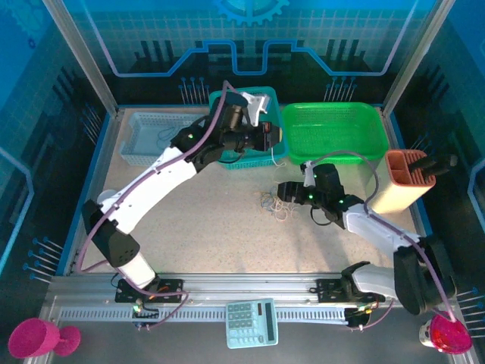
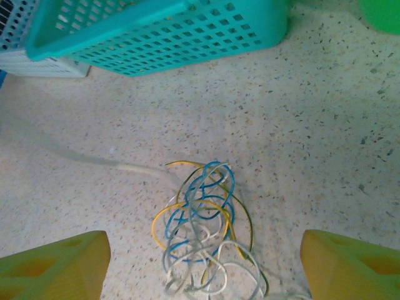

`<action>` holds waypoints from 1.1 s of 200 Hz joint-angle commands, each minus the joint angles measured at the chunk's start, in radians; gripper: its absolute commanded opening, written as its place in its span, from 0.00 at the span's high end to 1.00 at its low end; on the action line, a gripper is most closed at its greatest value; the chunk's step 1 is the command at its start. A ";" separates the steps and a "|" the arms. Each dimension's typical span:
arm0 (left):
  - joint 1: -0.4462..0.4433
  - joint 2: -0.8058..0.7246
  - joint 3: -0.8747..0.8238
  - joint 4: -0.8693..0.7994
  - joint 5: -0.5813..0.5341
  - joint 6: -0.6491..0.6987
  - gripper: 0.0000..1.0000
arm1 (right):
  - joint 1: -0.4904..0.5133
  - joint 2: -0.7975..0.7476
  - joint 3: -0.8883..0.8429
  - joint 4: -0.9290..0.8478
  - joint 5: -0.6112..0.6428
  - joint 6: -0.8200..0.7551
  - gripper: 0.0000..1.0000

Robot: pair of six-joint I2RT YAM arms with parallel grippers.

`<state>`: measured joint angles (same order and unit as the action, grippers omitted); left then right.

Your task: Untangle the cables

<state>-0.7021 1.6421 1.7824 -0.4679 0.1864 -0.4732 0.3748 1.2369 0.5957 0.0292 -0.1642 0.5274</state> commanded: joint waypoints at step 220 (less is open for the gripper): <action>0.108 -0.131 0.163 0.066 -0.041 0.070 1.00 | 0.038 -0.153 0.085 -0.245 0.241 -0.002 0.19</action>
<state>-0.6010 1.5600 1.9873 -0.4576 0.1635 -0.4541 0.4198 1.1397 0.6128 -0.0238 -0.0380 0.5632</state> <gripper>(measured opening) 0.052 0.808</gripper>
